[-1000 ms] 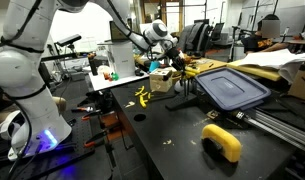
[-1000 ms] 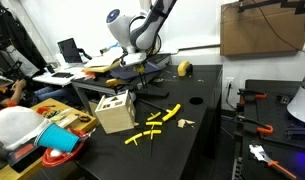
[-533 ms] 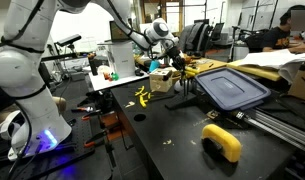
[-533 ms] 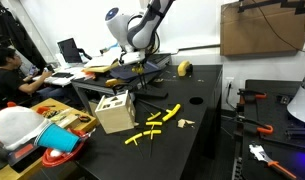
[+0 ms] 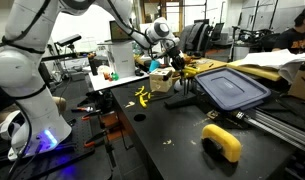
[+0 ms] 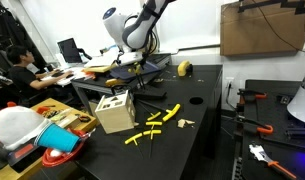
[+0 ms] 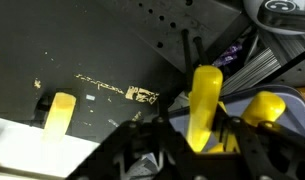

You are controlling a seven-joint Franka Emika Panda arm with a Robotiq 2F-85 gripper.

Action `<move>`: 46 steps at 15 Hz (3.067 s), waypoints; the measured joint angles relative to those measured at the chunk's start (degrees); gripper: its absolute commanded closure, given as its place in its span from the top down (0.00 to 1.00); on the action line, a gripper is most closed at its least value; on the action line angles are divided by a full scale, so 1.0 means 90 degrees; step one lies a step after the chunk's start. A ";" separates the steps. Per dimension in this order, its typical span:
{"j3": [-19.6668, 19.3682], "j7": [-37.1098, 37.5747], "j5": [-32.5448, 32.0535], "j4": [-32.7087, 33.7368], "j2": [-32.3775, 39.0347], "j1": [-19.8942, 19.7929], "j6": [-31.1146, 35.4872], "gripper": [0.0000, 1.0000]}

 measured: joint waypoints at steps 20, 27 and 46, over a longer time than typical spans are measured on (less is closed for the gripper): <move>0.0224 -0.2691 0.1305 -0.0239 -0.0671 0.0312 0.0078 1.00; 0.0631 -0.5613 0.2744 -0.0554 -0.1078 -0.0026 0.1180 1.00; 0.1840 -1.1121 0.6654 -0.1094 -0.1819 -0.1356 -0.0964 1.00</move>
